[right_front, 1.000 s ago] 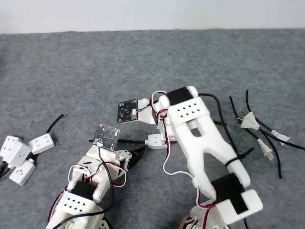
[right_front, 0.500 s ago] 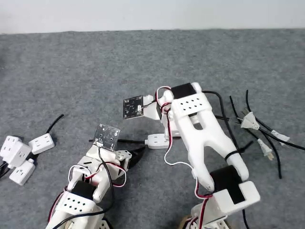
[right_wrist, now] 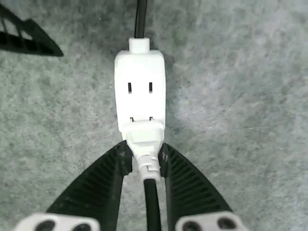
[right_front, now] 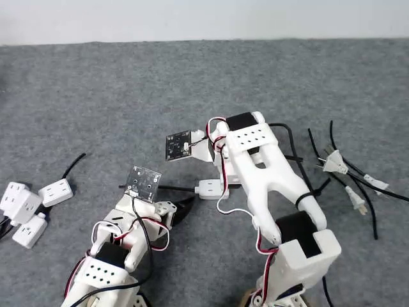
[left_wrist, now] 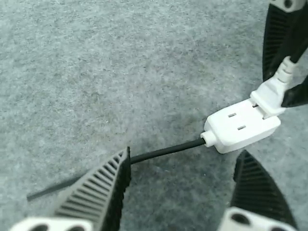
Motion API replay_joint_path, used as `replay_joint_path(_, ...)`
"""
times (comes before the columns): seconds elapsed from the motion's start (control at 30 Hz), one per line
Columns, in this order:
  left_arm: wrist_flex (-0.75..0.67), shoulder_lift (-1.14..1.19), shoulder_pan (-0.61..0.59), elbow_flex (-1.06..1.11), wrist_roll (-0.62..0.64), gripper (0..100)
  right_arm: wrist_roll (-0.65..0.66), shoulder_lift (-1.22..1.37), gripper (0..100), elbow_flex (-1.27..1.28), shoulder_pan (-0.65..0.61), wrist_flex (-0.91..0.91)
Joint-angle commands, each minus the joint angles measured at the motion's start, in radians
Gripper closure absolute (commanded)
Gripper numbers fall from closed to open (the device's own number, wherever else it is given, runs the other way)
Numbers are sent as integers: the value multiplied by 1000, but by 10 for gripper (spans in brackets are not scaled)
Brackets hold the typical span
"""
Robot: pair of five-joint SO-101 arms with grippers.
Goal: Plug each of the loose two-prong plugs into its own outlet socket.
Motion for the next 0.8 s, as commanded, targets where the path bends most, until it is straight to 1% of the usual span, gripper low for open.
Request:
replay_joint_path(0.0, -28, -8, 5, -10, -11, 671, 11, 1, 991, -57, -4, -19)
replay_joint_path(0.13, -28, -8, 5, -10, -11, 671, 5, 4, 991, -29, -24, -36)
replay_joint_path(0.4, -28, -8, 5, -10, -11, 671, -26, 4, 991, 166, -51, -229)
replay_joint_path(0.63, -34, -8, 5, -12, -11, 671, -29, -4, 991, 193, -54, -237)
replay_joint_path(0.77, -51, -8, 5, -10, -11, 671, -117, -30, 988, 158, -65, -202)
